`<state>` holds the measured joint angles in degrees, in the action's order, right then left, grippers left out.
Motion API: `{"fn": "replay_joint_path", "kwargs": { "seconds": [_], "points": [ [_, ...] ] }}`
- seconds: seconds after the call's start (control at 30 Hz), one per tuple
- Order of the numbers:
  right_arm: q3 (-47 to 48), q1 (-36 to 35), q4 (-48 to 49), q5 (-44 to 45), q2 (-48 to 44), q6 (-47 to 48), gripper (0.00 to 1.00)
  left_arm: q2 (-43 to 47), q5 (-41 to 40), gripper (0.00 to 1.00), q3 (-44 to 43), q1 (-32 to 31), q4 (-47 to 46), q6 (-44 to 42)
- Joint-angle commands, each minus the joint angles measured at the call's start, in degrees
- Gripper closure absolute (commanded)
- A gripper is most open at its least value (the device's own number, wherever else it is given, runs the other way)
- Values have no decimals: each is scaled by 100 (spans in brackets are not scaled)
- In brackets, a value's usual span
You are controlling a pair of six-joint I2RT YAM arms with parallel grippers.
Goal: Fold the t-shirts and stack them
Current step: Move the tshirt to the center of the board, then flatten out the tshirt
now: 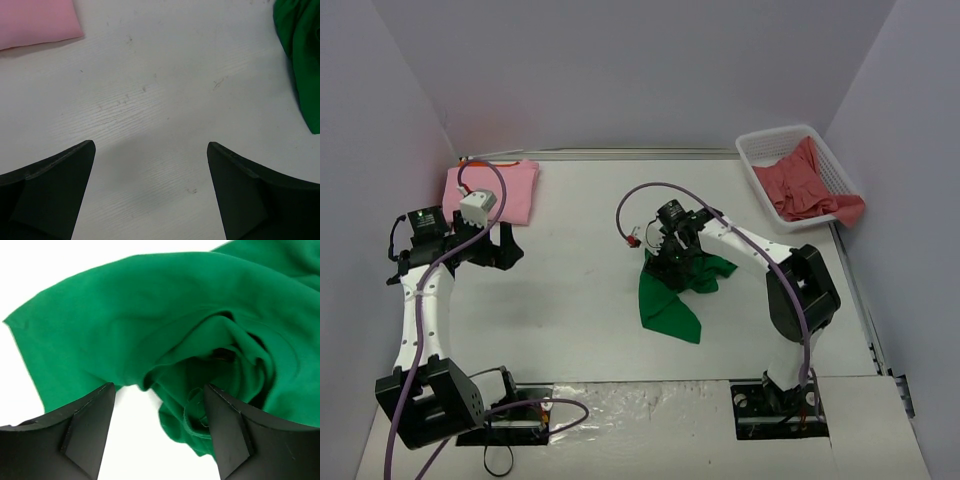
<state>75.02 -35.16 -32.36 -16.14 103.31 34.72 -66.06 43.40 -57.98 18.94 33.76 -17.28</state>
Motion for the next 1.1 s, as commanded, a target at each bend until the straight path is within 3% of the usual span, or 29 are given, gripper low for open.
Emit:
{"fn": "replay_joint_path", "kwargs": {
  "seconds": [0.0,0.4,0.87,1.07],
  "points": [
    [-163,114,194,374,-546,-123,34,6,107,6,-118,40,-89,-39],
    [-646,114,292,885,-1787,-132,37,-56,292,6,-135,31,-45,-56],
    [-867,123,775,981,-927,-106,38,-65,301,6,-161,40,17,-100],
    [-875,176,1222,1490,-602,-185,40,-91,327,6,-153,40,26,-118]
  ]
}}
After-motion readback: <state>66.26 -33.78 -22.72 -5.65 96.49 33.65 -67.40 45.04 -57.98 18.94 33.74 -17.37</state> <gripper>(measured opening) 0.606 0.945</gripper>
